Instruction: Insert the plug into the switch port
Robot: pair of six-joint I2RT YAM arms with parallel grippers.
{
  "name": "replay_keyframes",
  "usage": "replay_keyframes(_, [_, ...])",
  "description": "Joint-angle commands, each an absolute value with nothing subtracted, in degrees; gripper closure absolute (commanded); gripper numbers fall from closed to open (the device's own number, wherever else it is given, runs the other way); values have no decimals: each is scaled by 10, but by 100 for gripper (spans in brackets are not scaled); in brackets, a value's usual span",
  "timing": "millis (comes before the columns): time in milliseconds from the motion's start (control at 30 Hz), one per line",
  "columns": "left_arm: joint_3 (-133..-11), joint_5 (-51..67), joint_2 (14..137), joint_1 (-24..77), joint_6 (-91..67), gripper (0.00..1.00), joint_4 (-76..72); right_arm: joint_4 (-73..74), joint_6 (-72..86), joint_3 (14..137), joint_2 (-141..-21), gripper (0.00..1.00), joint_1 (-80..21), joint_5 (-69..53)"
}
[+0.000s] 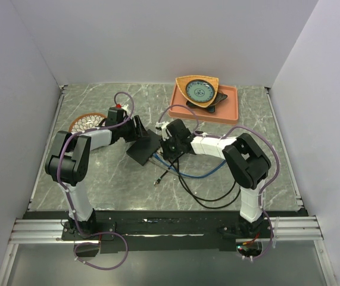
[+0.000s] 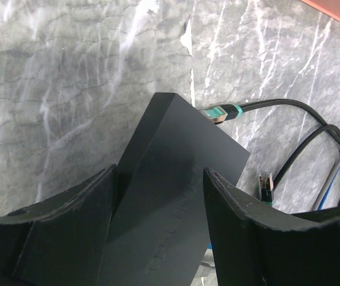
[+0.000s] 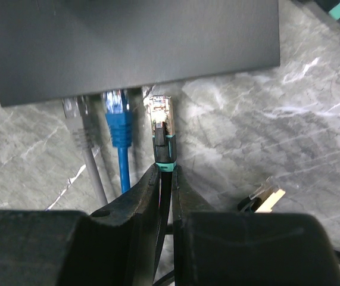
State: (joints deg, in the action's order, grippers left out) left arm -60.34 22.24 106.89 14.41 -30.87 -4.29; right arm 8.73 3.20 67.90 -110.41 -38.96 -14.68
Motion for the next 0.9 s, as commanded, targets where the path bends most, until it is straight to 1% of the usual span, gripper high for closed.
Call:
replay_keyframes(0, [-601,252,1071,146,-312,36,-78,95,43,708,-1127,100,-384,-132])
replay_keyframes(467, [-601,262,1073,146,-315,37,-85,103,54,722,-1136,100,-381,-121])
replay_keyframes(867, [-599,277,1078,147,-317,39,-100,134,36,761,-1149,100,-381,-143])
